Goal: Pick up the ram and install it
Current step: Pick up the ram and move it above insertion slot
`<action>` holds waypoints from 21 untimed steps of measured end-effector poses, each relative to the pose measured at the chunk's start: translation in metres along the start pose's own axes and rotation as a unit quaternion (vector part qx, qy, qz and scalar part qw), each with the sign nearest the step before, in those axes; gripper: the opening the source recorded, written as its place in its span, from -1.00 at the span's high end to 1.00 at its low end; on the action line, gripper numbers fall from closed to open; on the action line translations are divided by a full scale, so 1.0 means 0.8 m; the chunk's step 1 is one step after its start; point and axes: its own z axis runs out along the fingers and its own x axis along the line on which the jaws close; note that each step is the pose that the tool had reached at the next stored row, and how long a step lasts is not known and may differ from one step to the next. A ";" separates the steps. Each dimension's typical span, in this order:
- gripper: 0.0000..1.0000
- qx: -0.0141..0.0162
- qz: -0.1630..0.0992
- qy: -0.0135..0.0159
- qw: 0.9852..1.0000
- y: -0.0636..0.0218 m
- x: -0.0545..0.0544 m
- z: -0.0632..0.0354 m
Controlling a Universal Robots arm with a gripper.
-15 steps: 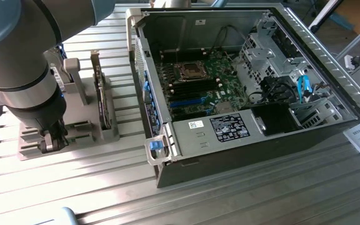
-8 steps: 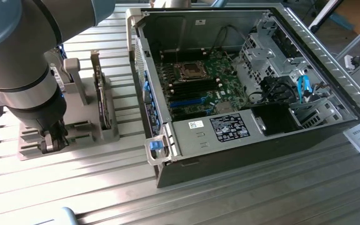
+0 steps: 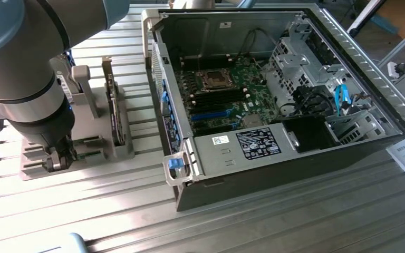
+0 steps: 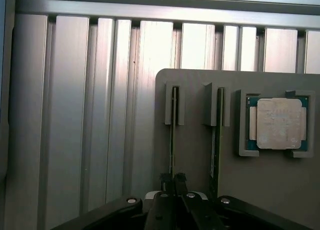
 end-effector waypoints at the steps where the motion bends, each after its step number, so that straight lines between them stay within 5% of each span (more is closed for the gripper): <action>1: 0.76 0.000 0.000 0.000 1.000 0.000 0.000 0.000; 13: 0.76 0.000 0.000 0.000 1.000 0.000 0.000 -0.007; 21: 0.76 0.000 0.000 0.000 1.000 0.001 0.000 -0.027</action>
